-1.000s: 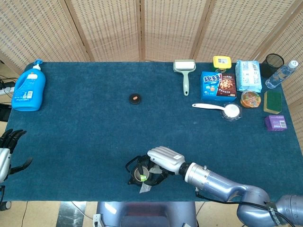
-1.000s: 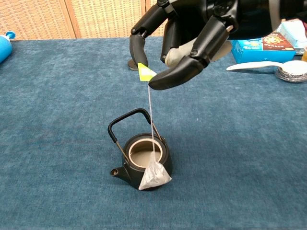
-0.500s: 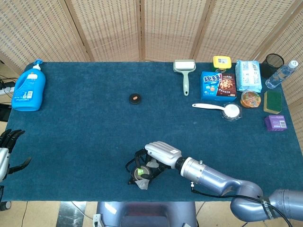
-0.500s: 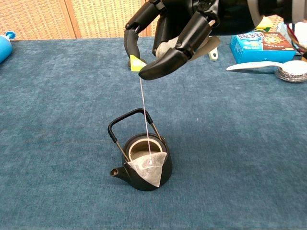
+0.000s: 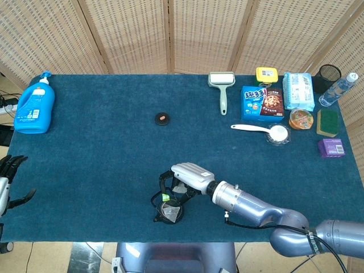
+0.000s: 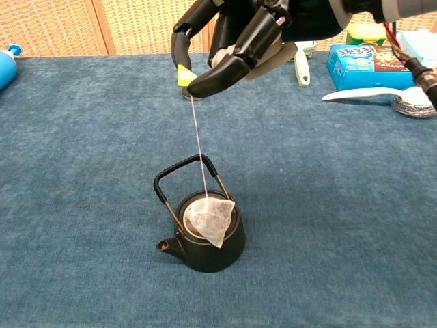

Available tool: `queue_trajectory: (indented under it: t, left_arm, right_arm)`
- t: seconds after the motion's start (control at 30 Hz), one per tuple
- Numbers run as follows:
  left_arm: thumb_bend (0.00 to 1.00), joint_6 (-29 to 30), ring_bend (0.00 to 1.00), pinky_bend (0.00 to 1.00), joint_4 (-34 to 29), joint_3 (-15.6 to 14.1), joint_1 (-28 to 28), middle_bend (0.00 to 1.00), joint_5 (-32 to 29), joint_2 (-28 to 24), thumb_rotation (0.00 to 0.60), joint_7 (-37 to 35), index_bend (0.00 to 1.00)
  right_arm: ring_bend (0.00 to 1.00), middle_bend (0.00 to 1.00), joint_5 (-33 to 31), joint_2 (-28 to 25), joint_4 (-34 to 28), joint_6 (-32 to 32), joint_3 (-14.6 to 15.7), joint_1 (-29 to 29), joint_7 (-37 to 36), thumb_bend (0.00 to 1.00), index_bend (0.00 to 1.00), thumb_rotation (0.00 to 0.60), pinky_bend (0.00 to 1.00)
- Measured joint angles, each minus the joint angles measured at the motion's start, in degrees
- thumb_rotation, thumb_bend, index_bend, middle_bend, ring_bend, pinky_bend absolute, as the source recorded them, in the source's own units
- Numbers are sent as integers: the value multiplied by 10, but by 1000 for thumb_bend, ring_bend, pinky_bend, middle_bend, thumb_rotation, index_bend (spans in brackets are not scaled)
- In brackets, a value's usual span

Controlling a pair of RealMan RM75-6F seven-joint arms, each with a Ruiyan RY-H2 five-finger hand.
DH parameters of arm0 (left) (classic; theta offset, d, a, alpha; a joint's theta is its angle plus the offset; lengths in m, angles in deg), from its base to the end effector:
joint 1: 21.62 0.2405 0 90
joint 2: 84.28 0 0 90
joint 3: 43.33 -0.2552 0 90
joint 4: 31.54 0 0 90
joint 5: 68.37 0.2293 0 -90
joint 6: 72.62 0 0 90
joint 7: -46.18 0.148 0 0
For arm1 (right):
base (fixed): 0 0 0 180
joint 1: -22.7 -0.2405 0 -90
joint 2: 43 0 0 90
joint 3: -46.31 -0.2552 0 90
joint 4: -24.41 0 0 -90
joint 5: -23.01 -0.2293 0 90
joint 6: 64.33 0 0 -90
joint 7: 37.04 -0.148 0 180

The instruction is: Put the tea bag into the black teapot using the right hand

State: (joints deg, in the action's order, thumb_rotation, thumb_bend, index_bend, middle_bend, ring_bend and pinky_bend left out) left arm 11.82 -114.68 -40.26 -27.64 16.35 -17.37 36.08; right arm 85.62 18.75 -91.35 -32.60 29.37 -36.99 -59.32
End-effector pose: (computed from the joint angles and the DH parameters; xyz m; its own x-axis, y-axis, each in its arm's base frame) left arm -0.3462 0.1967 0.1438 0.3322 -0.0094 0.9432 0.9432 0.0055 -0.3322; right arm 0.0104 -0.3068 0.0386 0.0927 -0.7577 0.6460 -0.8577 -0.3902 -0.3347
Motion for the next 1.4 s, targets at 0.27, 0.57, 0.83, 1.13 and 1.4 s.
queue_trajectory:
  t: [0.27, 0.57, 0.83, 1.13, 1.4]
  left_arm:
    - [276, -2, 62, 148, 5, 0, 1, 140, -1, 1, 600, -4, 134]
    - [276, -2, 62, 148, 5, -1, 3, 140, -1, -1, 600, -4, 133]
    - [276, 2, 62, 148, -5, 2, 0, 140, 4, -5, 600, 4, 134]
    - [277, 8, 62, 148, -39, 6, -4, 140, 11, -18, 600, 38, 134]
    - [276, 8, 62, 148, -64, 8, -8, 140, 13, -23, 600, 62, 134]
  right_arm:
    - [1000, 1000, -15, 20, 15, -8, 7, -6, 9, 347, 542, 600, 1000]
    - [1000, 1000, -21, 42, 36, -14, 26, -2, 19, 347, 542, 600, 1000]
    - [1000, 1000, -5, 39, 32, 3, 44, 25, 29, 346, 542, 600, 1000]
    - [1000, 1000, 45, 9, 23, 13, 63, 69, 17, 345, 542, 600, 1000]
    - [1000, 1000, 93, -5, 31, 3, 79, 94, -7, 345, 471, 600, 1000]
